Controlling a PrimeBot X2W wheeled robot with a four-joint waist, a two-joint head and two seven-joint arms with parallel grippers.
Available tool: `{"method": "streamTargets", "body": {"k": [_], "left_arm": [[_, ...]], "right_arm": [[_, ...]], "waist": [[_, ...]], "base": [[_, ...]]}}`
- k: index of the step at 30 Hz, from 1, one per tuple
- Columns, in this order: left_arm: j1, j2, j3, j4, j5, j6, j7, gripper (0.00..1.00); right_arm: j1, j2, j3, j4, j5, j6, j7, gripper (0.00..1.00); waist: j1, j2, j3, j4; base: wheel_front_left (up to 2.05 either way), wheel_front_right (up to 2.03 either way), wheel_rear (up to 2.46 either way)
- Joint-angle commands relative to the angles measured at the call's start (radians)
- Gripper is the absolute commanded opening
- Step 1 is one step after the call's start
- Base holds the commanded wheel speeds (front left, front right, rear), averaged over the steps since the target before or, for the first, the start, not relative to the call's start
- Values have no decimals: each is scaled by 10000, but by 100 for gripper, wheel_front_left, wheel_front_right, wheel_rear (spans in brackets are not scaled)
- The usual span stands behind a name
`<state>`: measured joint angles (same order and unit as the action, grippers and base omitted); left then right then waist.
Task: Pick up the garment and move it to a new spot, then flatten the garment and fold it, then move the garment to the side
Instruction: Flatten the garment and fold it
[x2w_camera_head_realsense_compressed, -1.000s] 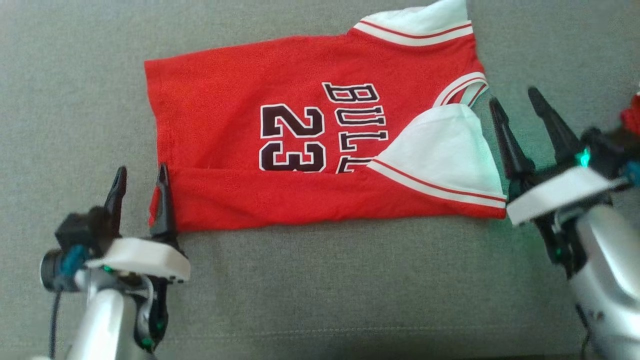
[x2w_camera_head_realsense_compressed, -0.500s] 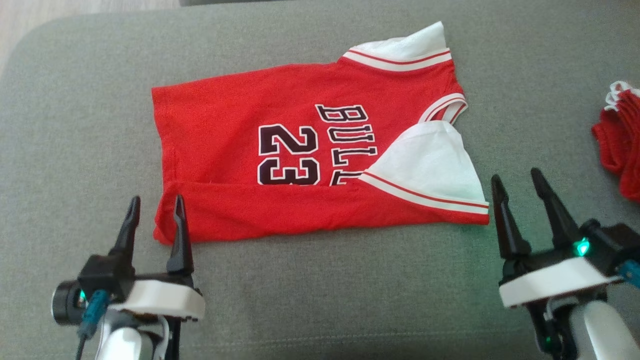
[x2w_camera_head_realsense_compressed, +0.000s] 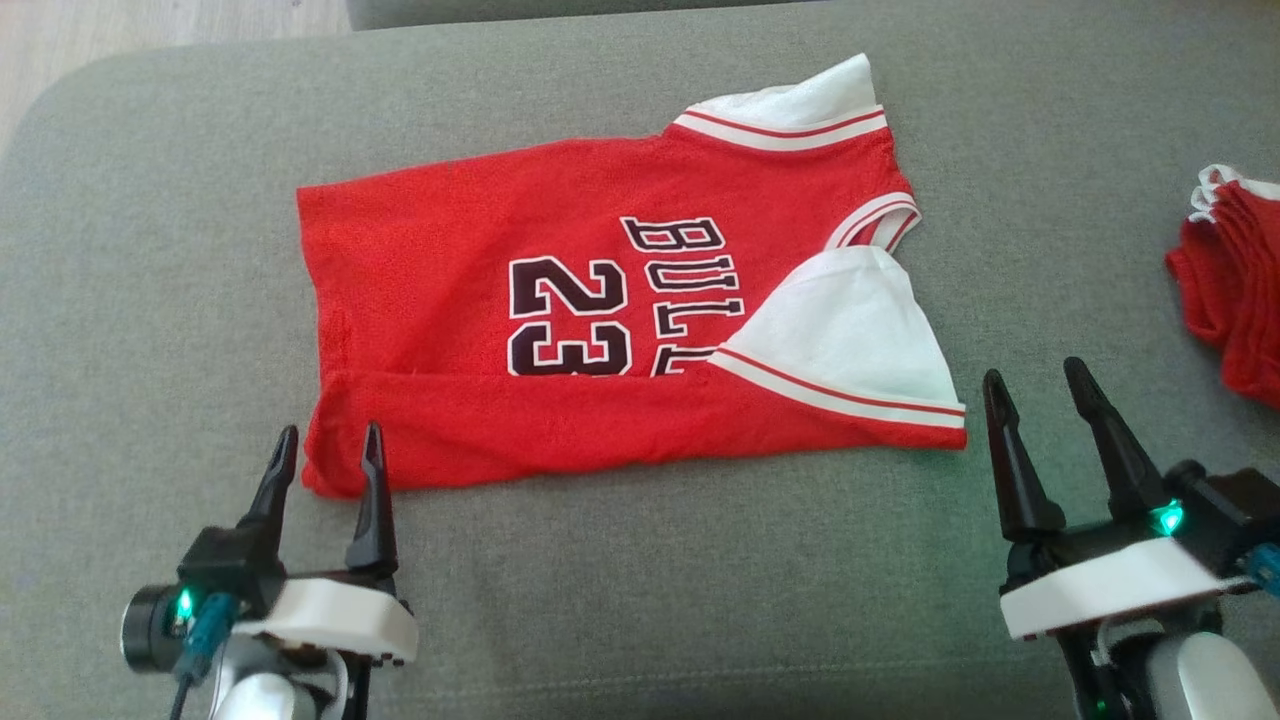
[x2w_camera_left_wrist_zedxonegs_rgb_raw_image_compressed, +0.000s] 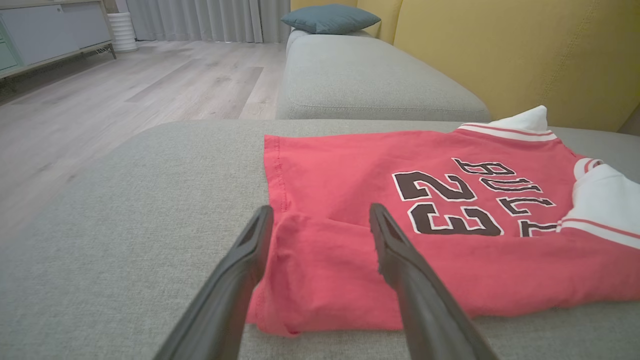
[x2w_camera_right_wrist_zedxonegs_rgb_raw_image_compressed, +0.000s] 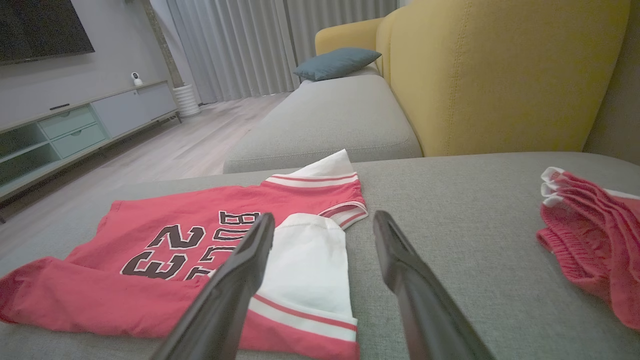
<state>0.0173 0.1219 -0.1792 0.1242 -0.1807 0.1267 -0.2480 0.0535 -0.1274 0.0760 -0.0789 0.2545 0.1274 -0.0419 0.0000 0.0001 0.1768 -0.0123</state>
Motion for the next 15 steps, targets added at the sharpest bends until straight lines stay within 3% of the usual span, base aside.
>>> {"method": "streamTargets", "body": {"k": [1,8,15], "left_arm": [[-323,132,394,-258,-124,18,-105,100],[-512,180,477,95,-362,-48,93,100],[-1190,246,636,1096,-971,-320,908,100]], "right_arm": [[-33,-4,127,-397,-56,33,68,100],[-220,-97,188,-49,-134,33,402,100],[-1277,-607,648,1545,-172,33,743,100]], "waist": [[0,-1,24,-3],[0,-1,237,-26],[0,-1,1007,133]], "base": [[0,0,0],[0,0,0],[0,0,0]]}}
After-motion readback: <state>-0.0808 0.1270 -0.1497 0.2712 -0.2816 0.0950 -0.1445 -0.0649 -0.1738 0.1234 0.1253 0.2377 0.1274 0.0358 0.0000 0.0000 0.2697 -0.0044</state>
